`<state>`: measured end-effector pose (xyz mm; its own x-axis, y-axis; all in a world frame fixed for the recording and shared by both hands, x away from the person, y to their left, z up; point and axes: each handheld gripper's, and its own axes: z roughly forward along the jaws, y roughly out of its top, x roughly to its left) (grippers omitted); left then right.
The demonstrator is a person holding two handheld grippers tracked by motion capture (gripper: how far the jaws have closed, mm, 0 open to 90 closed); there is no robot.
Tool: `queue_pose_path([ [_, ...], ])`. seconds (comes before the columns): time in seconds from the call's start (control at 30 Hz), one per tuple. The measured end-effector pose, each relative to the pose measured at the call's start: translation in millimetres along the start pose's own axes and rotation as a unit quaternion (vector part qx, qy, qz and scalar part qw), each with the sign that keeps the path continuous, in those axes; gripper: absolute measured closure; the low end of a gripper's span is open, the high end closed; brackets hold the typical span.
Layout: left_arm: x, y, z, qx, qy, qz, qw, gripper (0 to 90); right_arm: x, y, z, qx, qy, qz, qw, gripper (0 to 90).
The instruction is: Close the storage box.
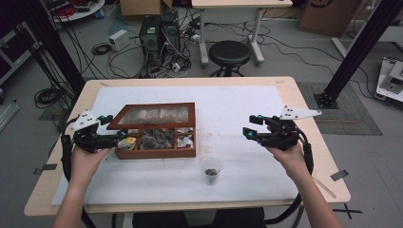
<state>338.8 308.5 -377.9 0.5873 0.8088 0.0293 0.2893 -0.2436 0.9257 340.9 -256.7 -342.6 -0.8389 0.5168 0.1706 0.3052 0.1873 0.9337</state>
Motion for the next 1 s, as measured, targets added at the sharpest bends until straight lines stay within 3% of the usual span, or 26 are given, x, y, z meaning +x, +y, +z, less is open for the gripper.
queue_pose_path([
  [0.33,-2.8,-16.0,-0.3,0.014,-0.009,-0.024,0.9996,20.2,-0.6,-0.2,0.0,-0.002,-0.001,0.000,1.0000,38.1],
  [1.0,-5.8,-36.9,1.0,0.037,-0.016,-0.045,0.9982,20.0,-0.8,0.1,-1.6,-0.004,-0.001,0.002,1.0000,38.2],
])
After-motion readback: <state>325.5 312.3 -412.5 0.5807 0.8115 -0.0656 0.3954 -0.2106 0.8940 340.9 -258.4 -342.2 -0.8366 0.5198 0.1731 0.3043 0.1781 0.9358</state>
